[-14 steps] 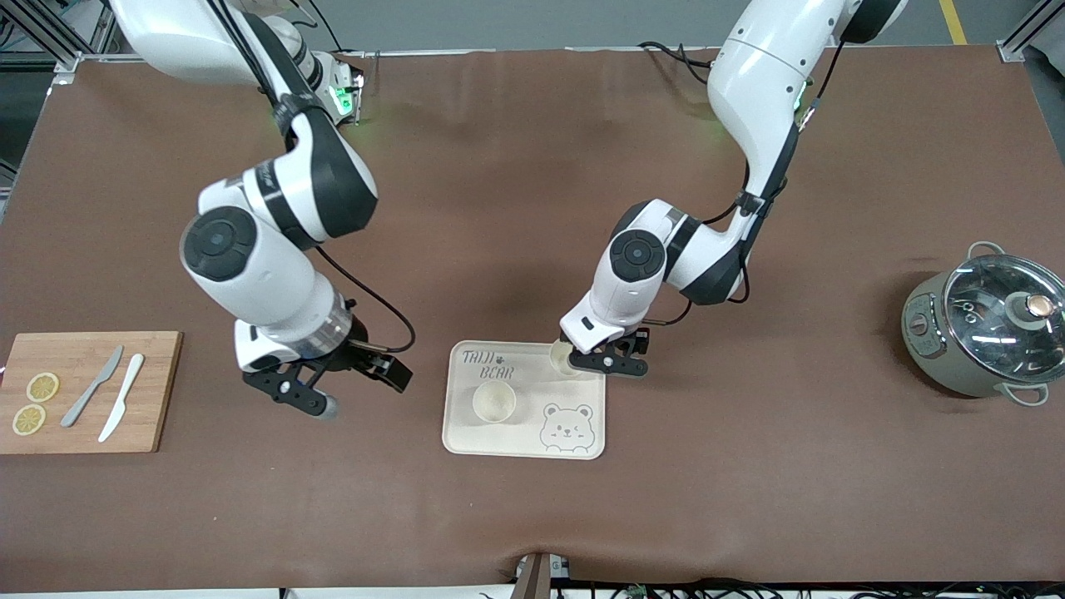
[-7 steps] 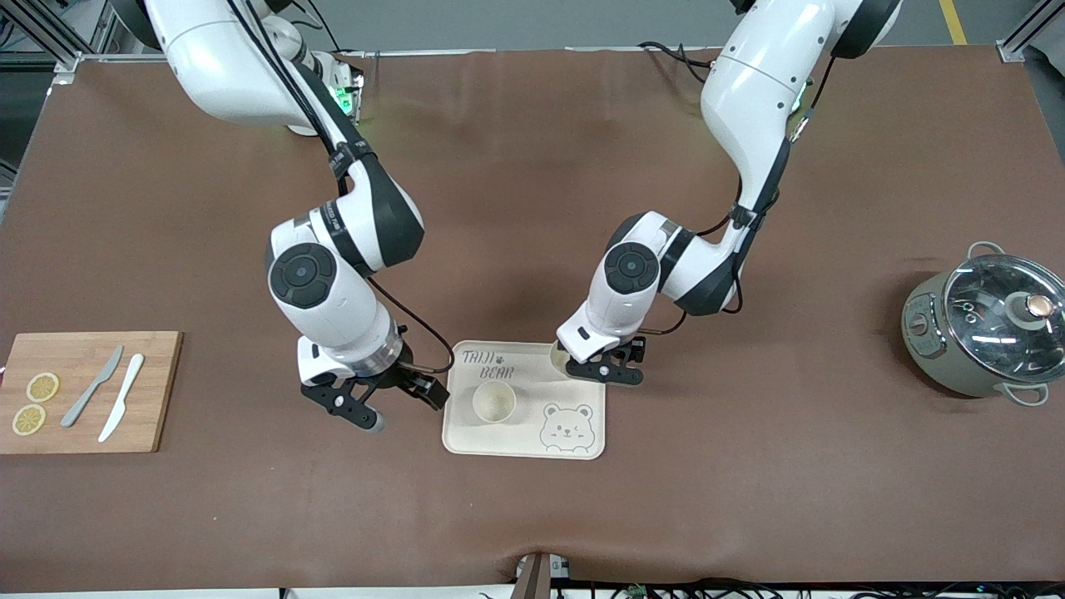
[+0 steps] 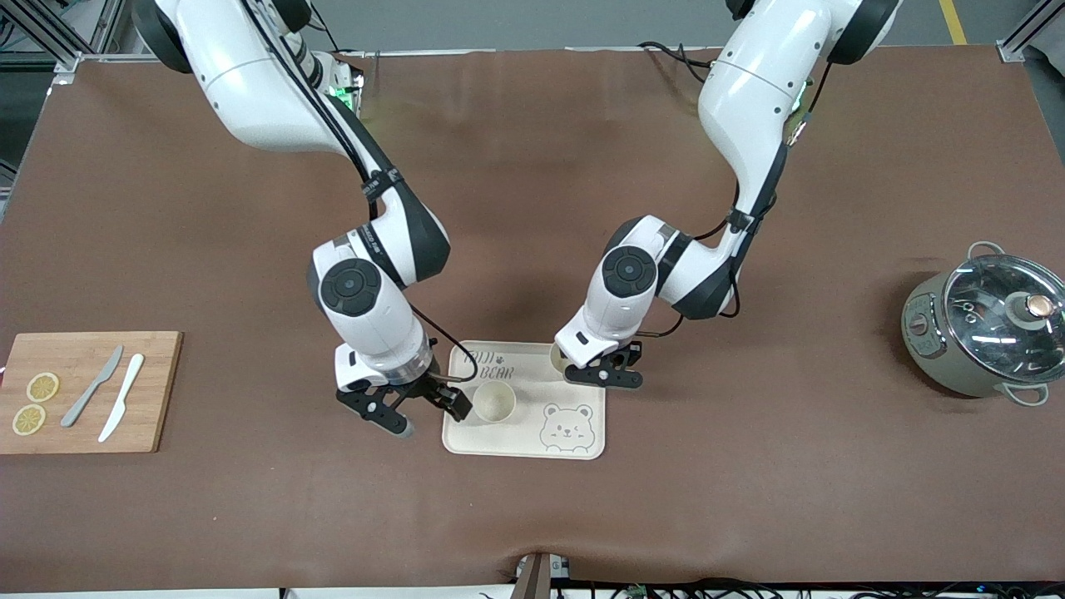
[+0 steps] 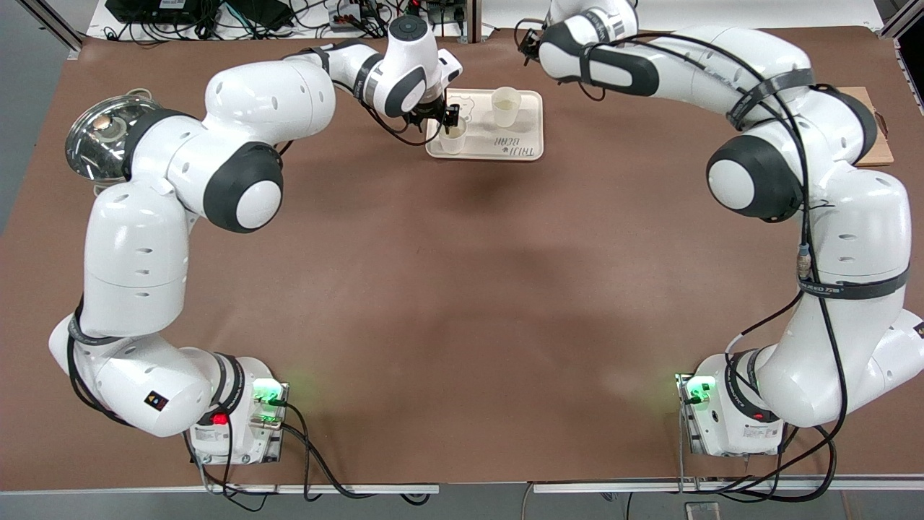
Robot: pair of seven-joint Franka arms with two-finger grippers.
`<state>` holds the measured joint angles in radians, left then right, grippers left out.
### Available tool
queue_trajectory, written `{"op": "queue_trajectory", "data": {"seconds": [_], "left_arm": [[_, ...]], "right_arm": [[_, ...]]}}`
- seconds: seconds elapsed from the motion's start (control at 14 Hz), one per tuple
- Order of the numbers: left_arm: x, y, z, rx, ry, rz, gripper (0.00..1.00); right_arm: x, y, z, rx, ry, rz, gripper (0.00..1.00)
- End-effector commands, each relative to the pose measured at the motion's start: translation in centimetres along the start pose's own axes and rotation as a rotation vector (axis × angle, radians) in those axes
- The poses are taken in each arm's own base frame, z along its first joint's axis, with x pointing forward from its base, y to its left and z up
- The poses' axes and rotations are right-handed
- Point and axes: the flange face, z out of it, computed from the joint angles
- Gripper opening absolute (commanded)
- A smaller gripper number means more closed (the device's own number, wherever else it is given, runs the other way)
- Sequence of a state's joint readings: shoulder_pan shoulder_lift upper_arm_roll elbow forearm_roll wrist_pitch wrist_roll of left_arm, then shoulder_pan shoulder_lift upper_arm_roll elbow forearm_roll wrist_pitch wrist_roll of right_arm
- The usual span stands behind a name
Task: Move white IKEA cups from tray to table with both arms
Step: 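Lower the left gripper onto the cup while the right gripper reaches the other cup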
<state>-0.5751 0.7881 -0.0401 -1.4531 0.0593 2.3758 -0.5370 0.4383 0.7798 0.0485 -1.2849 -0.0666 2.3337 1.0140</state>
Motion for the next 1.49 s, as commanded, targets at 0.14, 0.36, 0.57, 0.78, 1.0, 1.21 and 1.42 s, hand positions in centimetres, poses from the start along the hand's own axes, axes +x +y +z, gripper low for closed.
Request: {"op": "queue_trajectory", "data": {"seconds": [0.14, 0.36, 0.57, 0.78, 1.0, 1.21, 1.42], "left_arm": [[-0.2, 1.3, -0.4, 0.024, 0.029, -0.040, 0.00], [-0.2, 1.3, -0.4, 0.025, 0.027, -0.040, 0.00], [-0.2, 1.3, -0.5, 0.025, 0.027, -0.043, 0.00], [0.1, 0.9, -0.7, 0.024, 0.030, -0.047, 0.00], [0.5, -0.7, -2.4, 0.050, -0.001, -0.064, 0.00], [0.9, -2.4, -5.1, 0.086, -0.045, -0.084, 0.00], [0.6, -5.9, -8.1, 0.102, -0.062, -0.100, 0.00]], "right_arm": [[-1.1, -0.6, 2.4, -0.003, 0.022, -0.015, 1.00], [-1.5, -0.5, 2.8, -0.014, 0.005, -0.023, 1.00], [-2.7, -0.6, 3.6, -0.033, -0.019, -0.039, 1.00], [-3.8, -0.8, 4.9, -0.040, -0.039, -0.043, 1.00], [-5.4, -1.2, 5.9, -0.039, -0.067, -0.037, 1.00], [-6.0, -1.6, 6.1, -0.032, -0.074, -0.036, 1.00], [-6.7, -1.4, 7.4, -0.045, -0.079, -0.039, 1.00]]}}
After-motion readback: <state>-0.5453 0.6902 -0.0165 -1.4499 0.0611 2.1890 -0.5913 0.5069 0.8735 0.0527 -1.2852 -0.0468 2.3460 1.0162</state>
